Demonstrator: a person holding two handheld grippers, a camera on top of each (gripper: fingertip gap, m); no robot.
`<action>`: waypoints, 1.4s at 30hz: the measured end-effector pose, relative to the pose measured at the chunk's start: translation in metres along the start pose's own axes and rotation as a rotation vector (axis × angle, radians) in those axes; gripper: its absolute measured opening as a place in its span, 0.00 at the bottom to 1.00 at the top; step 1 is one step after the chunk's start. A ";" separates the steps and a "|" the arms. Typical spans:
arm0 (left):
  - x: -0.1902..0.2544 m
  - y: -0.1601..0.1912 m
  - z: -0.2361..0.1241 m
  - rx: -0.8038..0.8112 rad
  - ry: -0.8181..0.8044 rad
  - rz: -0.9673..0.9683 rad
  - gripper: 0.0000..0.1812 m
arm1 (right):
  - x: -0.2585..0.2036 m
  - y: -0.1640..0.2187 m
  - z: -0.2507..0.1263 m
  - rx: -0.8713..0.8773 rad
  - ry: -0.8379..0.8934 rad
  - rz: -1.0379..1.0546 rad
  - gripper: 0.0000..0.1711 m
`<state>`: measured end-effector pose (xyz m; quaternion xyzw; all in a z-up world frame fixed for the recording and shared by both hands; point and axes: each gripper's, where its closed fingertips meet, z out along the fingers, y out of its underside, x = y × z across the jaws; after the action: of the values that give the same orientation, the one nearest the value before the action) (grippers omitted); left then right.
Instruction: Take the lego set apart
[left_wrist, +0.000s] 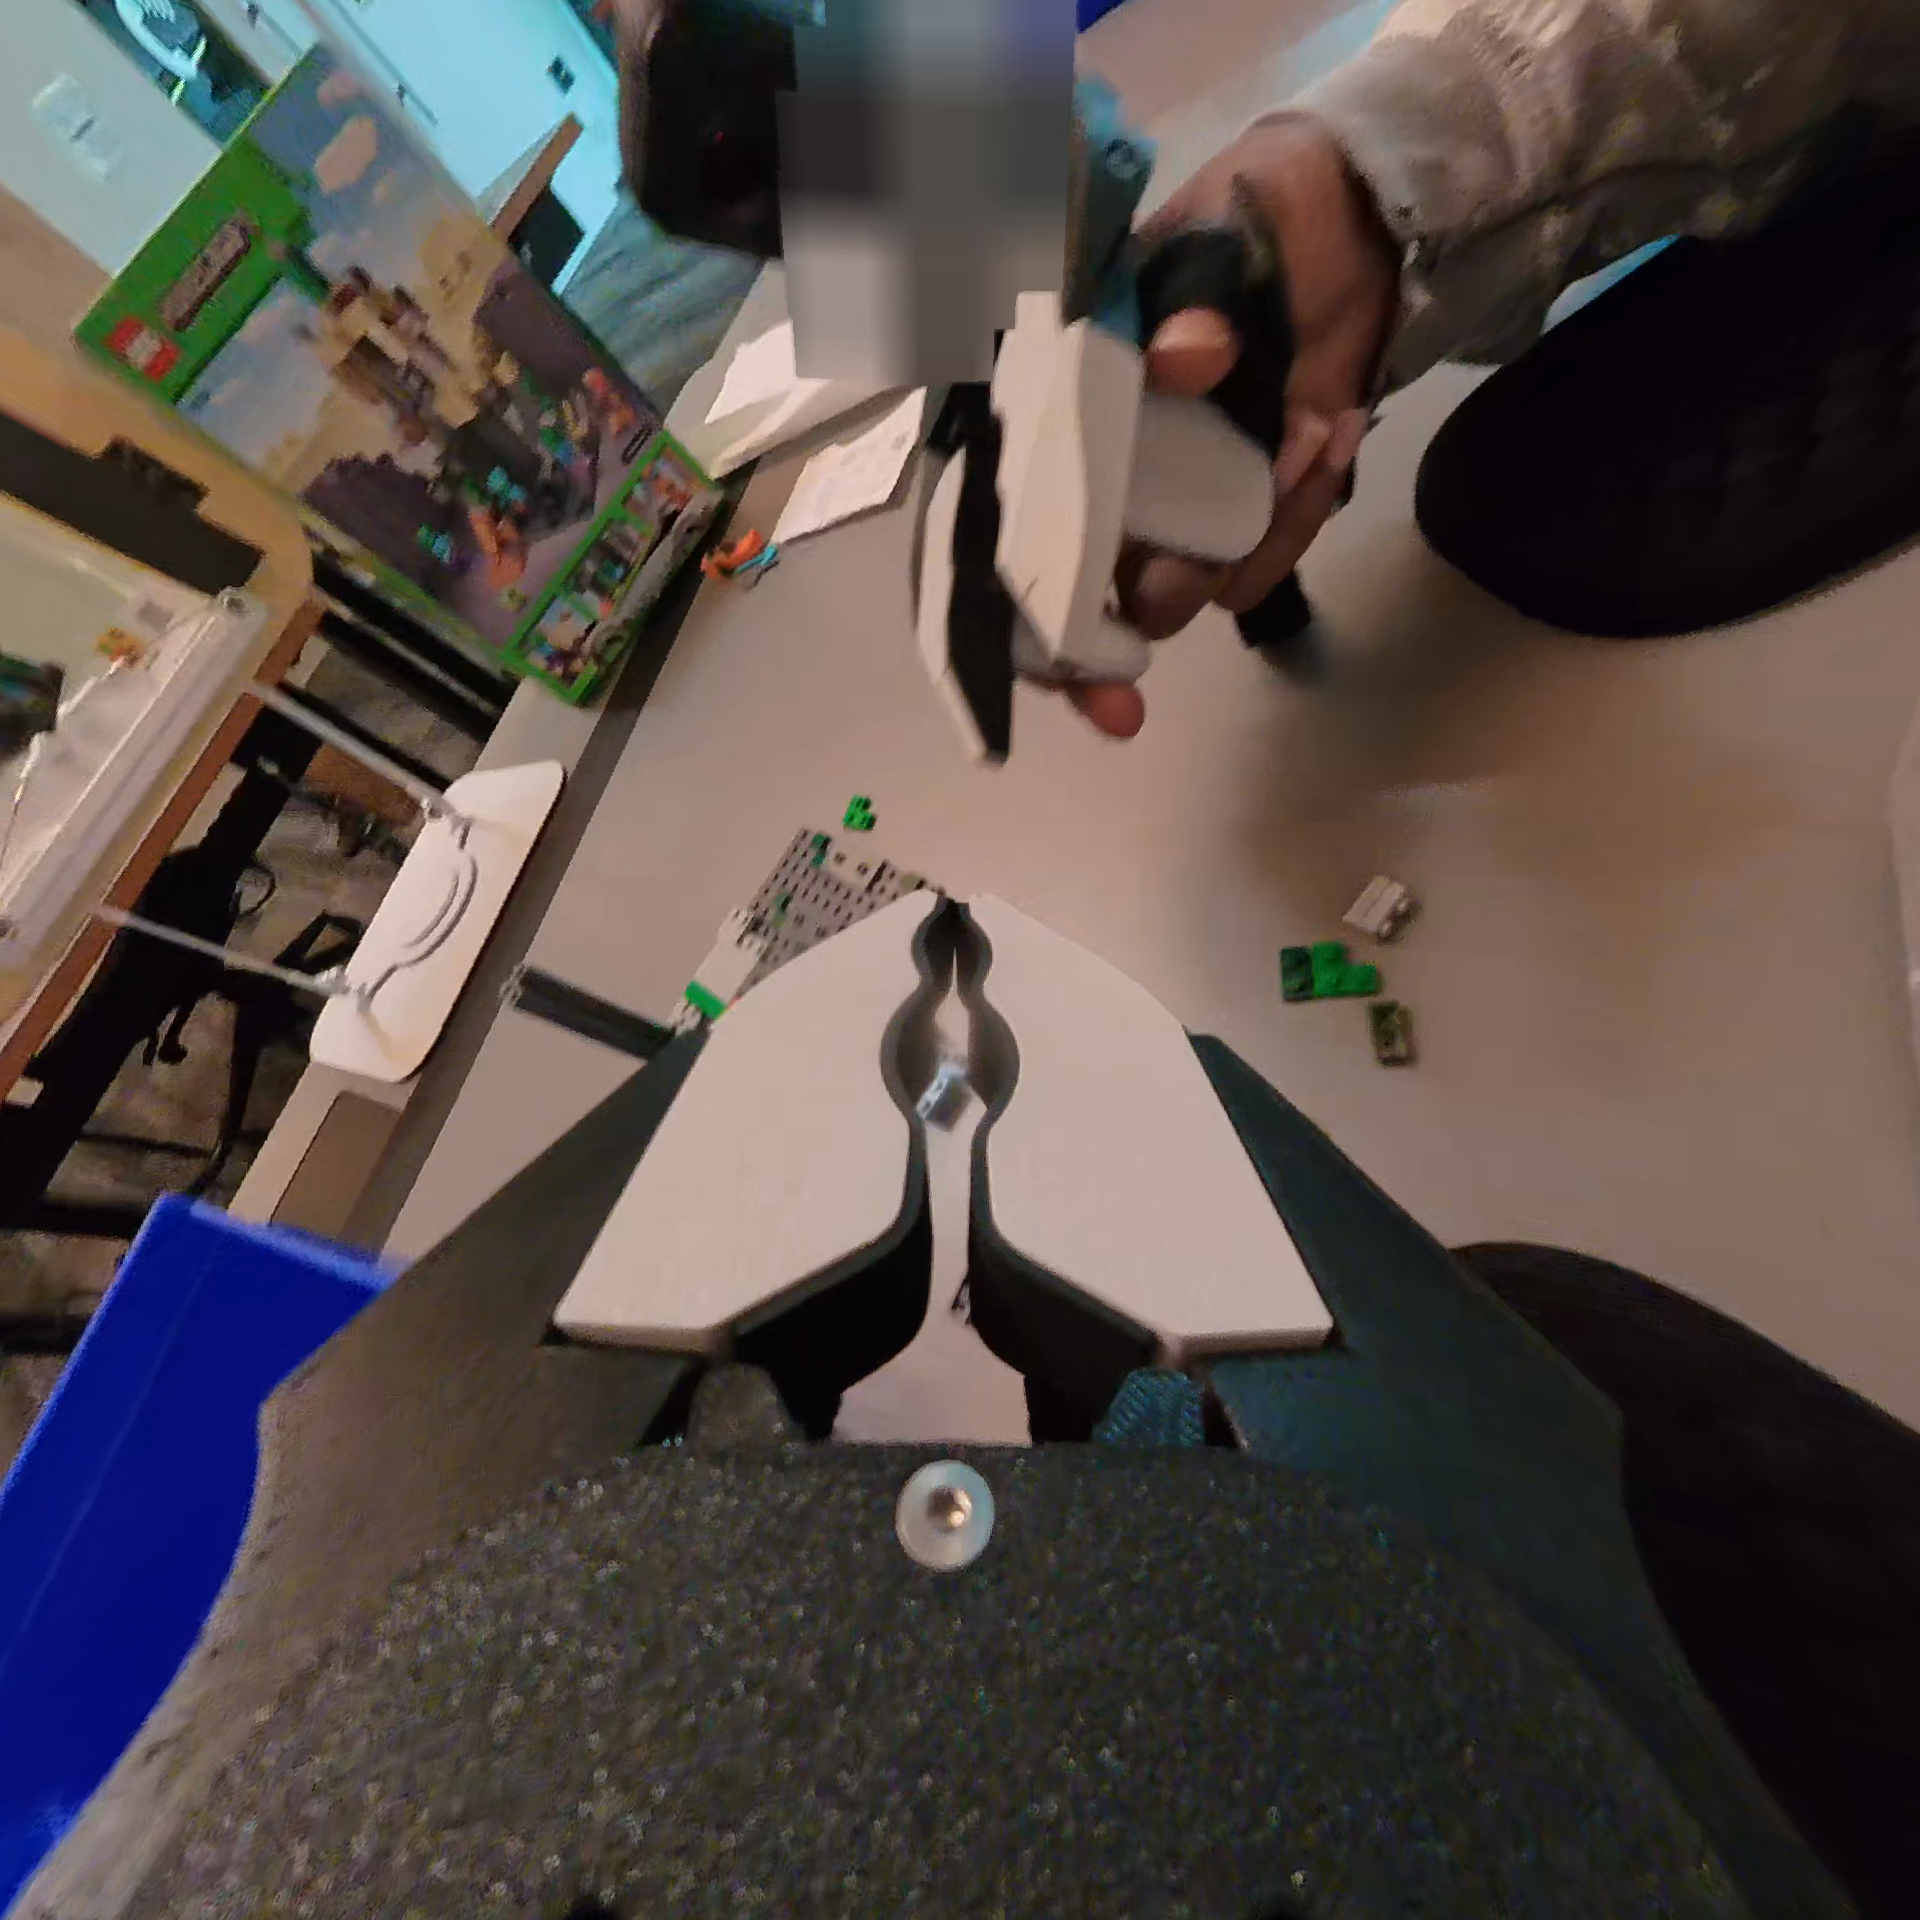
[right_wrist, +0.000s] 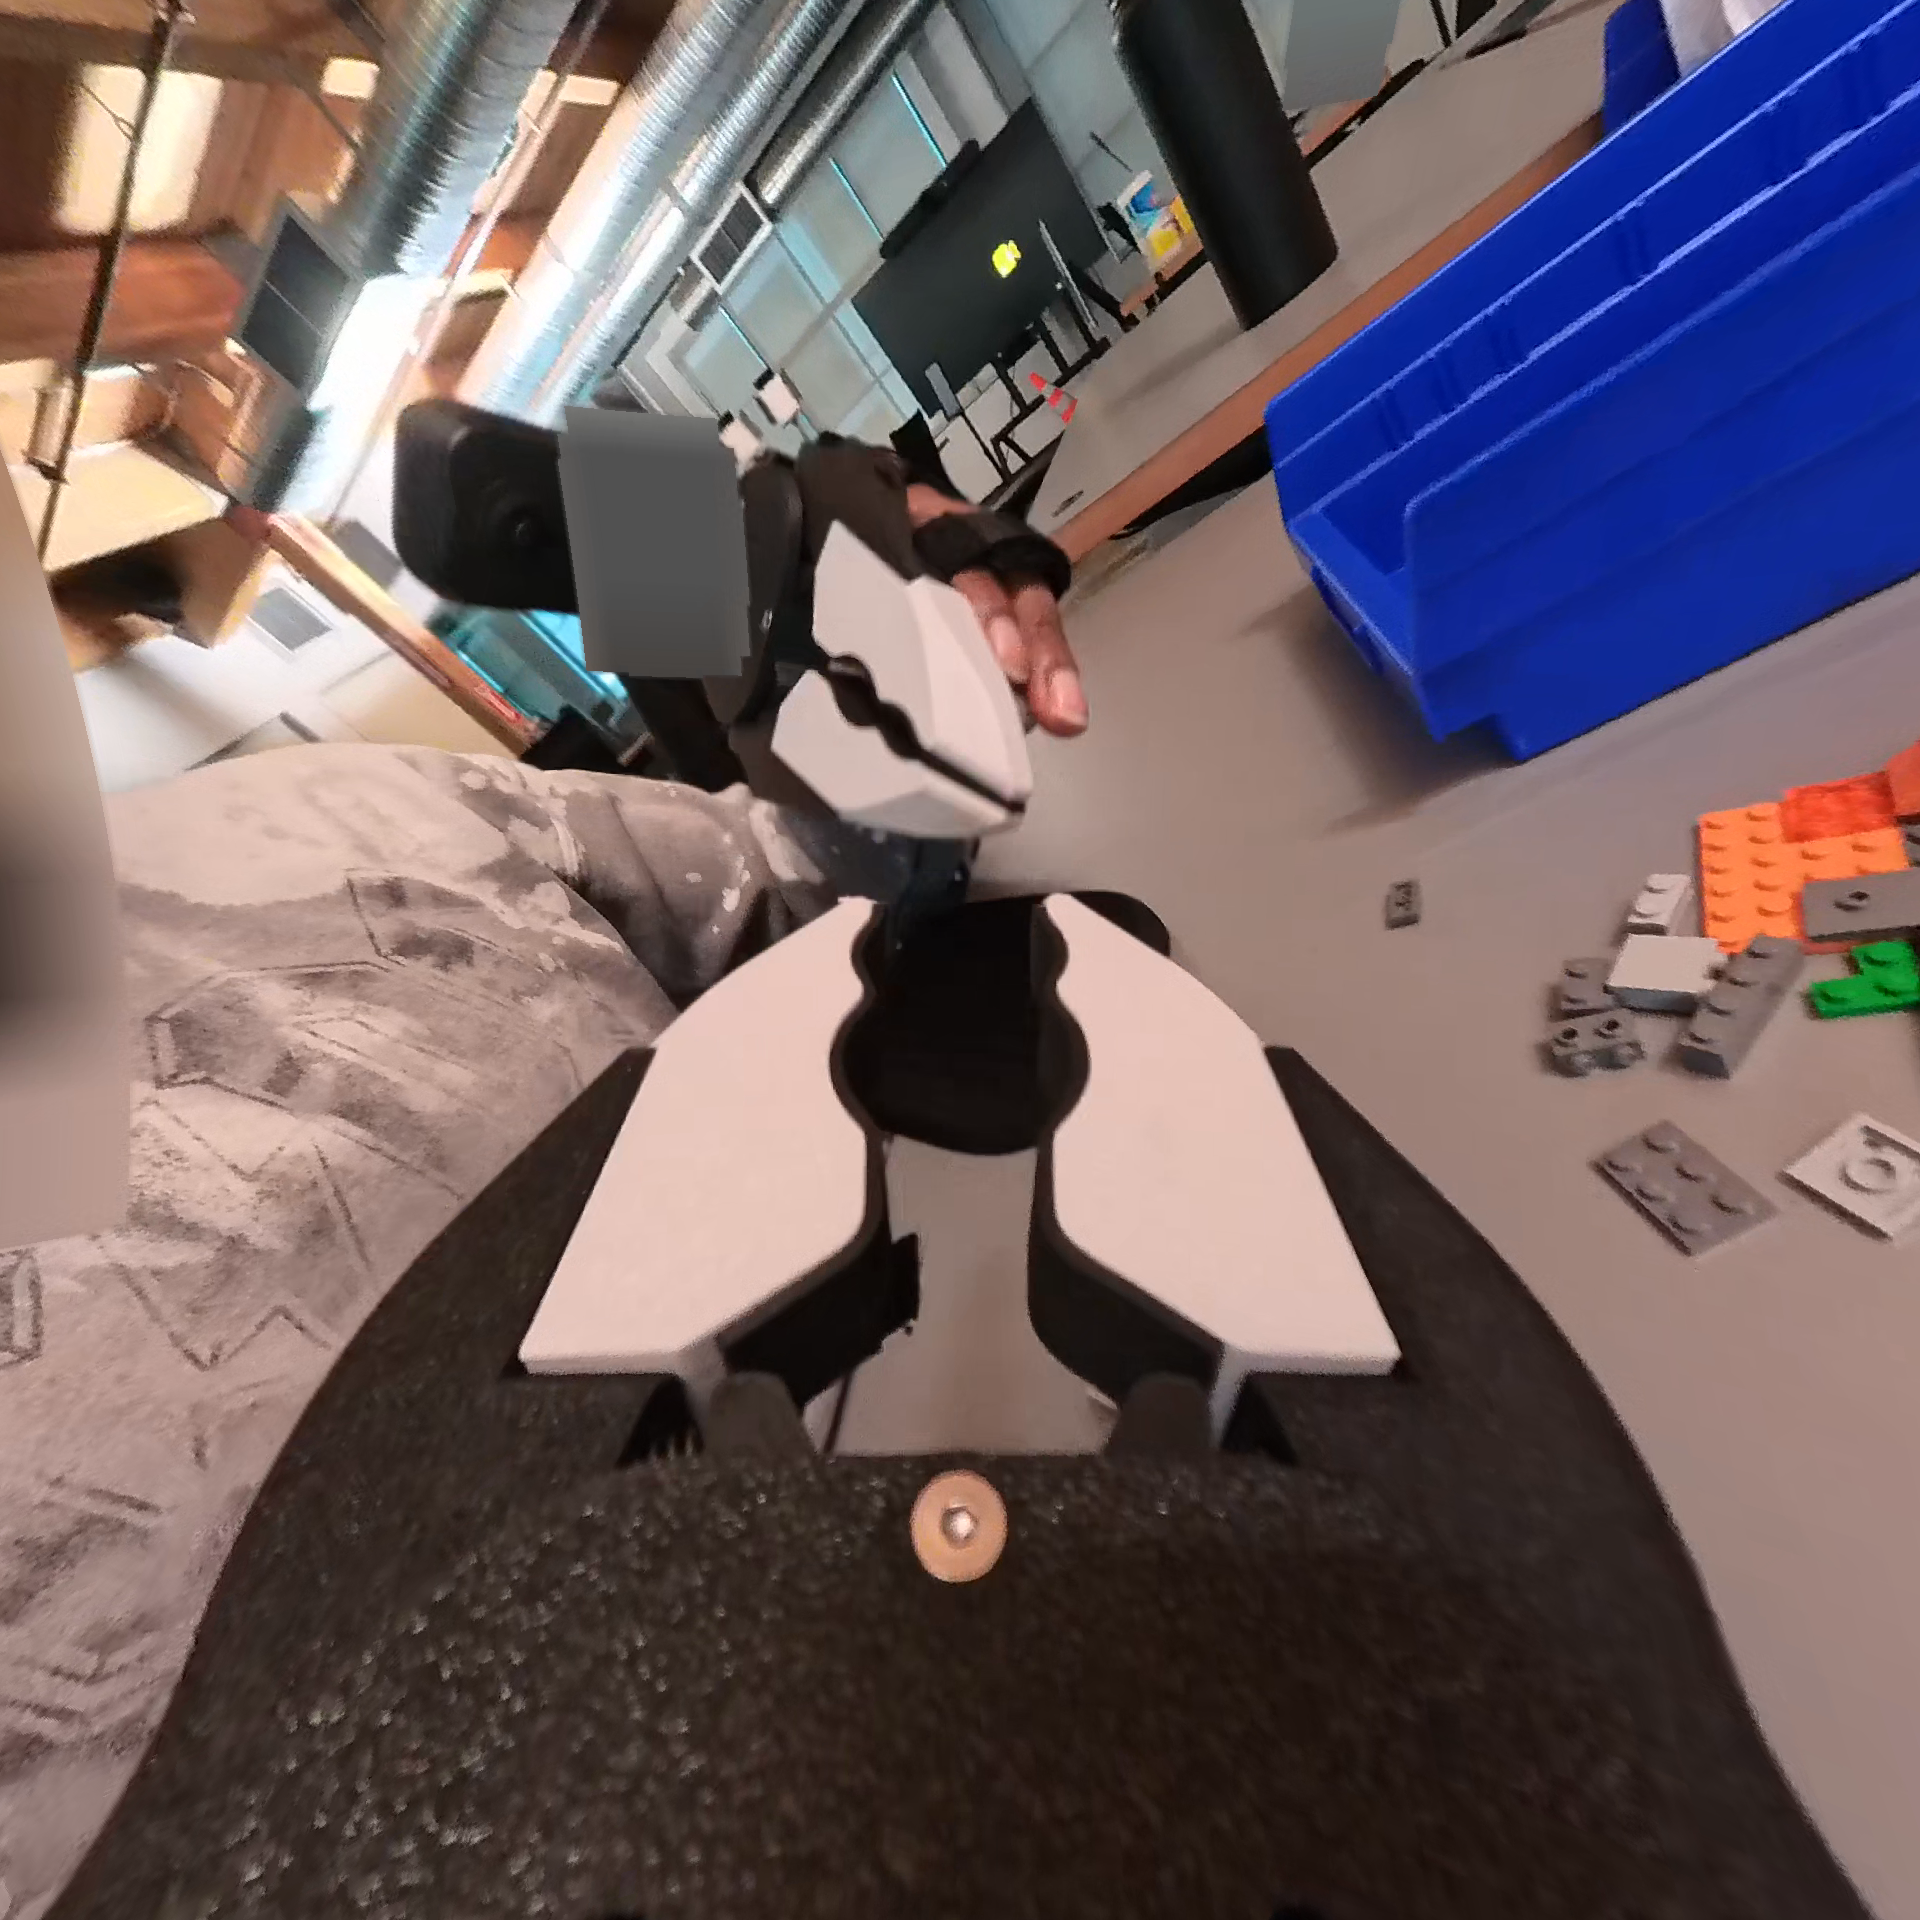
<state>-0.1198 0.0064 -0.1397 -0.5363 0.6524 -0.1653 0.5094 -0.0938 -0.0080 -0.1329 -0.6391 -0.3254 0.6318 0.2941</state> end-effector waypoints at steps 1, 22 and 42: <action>-0.004 0.006 -0.002 -0.015 -0.013 -0.010 0.00 | 0.002 0.002 -0.002 -0.011 0.018 -0.015 0.15; 0.015 0.051 0.009 -0.126 0.068 -0.168 0.06 | 0.037 0.089 -0.013 -0.524 0.338 -0.319 0.16; 0.078 0.038 0.029 -0.077 0.253 -0.127 0.12 | 0.036 0.125 -0.008 -0.665 0.379 -0.404 0.06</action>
<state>-0.1082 -0.0378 -0.2192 -0.5706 0.6820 -0.2381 0.3906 -0.0804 -0.0563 -0.2536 -0.7273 -0.5702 0.2935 0.2445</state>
